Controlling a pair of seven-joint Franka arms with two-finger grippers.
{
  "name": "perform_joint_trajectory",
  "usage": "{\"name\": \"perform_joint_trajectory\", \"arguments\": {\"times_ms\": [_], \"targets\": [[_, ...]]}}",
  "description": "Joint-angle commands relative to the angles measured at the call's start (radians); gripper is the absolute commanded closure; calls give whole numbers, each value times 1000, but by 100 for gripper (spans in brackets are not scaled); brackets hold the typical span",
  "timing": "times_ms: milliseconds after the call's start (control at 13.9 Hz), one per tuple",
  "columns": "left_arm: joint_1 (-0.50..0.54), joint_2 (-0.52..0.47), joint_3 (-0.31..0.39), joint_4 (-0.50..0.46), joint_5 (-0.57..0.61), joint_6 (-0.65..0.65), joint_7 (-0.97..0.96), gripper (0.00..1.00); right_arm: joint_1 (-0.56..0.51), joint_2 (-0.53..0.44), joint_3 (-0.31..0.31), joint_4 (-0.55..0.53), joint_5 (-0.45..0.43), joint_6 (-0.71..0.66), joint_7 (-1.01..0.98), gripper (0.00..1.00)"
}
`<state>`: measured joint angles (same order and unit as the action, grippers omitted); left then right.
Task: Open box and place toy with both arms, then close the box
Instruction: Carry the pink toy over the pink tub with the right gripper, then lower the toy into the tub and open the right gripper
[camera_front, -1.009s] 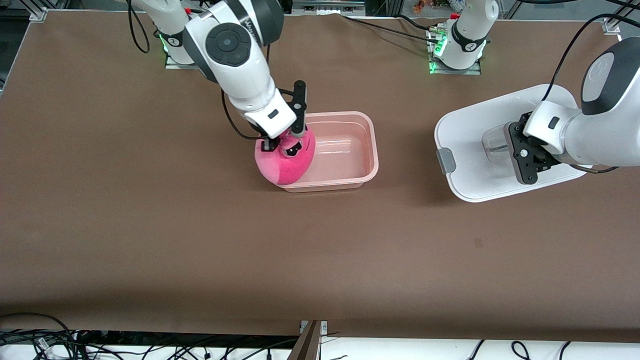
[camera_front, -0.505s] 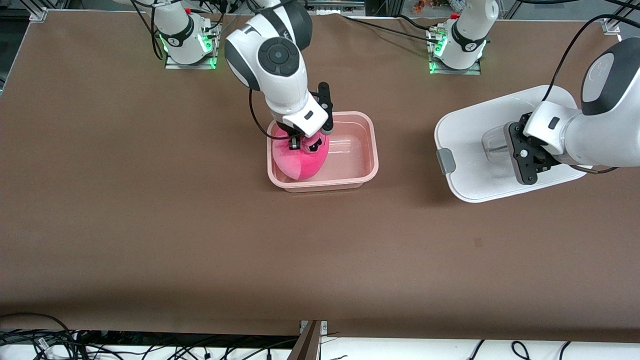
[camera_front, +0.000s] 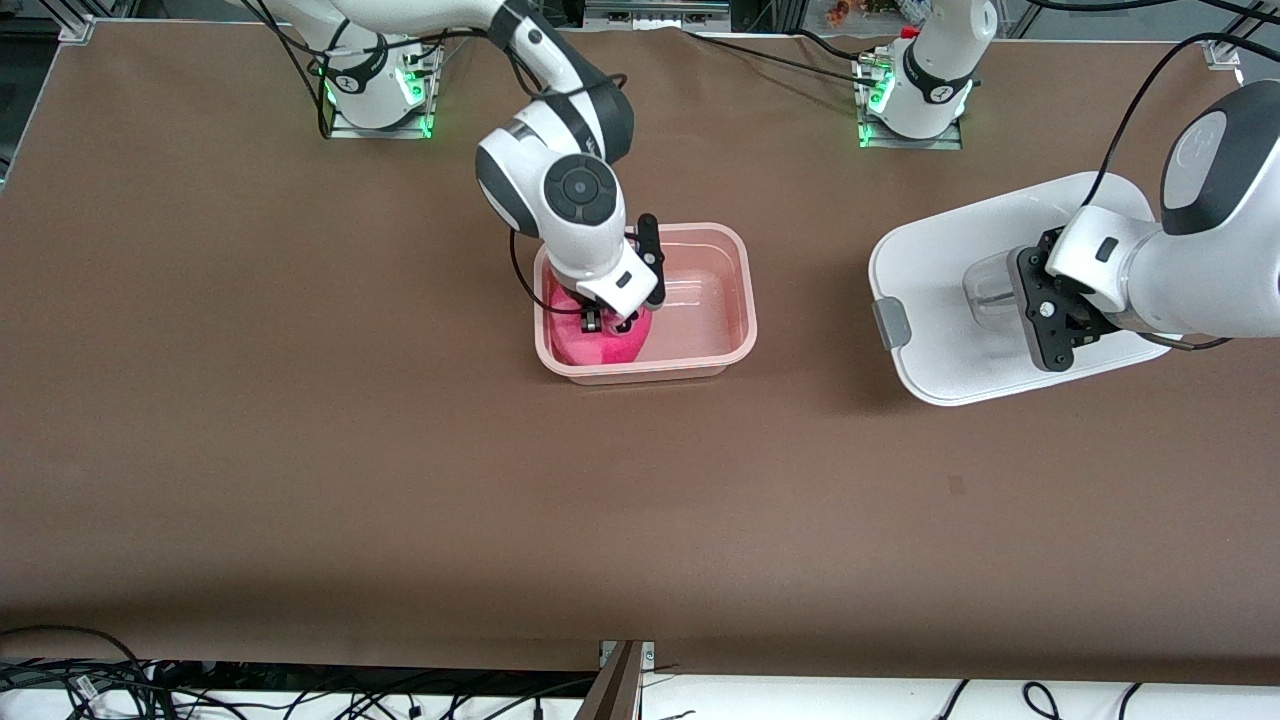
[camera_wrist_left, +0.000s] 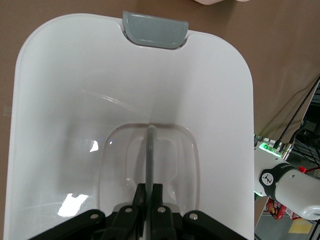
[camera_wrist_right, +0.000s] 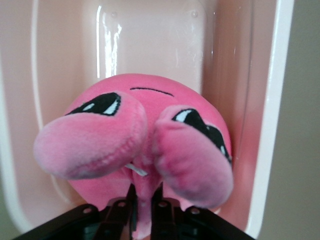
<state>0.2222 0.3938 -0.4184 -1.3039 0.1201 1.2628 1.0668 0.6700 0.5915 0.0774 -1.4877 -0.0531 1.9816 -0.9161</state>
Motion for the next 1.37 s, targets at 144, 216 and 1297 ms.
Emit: {"name": "perform_joint_trajectory", "arguments": {"times_ms": [144, 216, 1297], "targets": [[-3, 16, -3, 31, 10, -6, 21, 100, 23, 89, 1, 27, -10, 136, 63, 0], [-4, 16, -3, 32, 0, -6, 15, 100, 39, 103, 1, 29, -5, 170, 107, 0], [-3, 37, -3, 57, -59, 14, 1, 100, 16, -83, -10, 41, 85, 108, 381, 0]]}}
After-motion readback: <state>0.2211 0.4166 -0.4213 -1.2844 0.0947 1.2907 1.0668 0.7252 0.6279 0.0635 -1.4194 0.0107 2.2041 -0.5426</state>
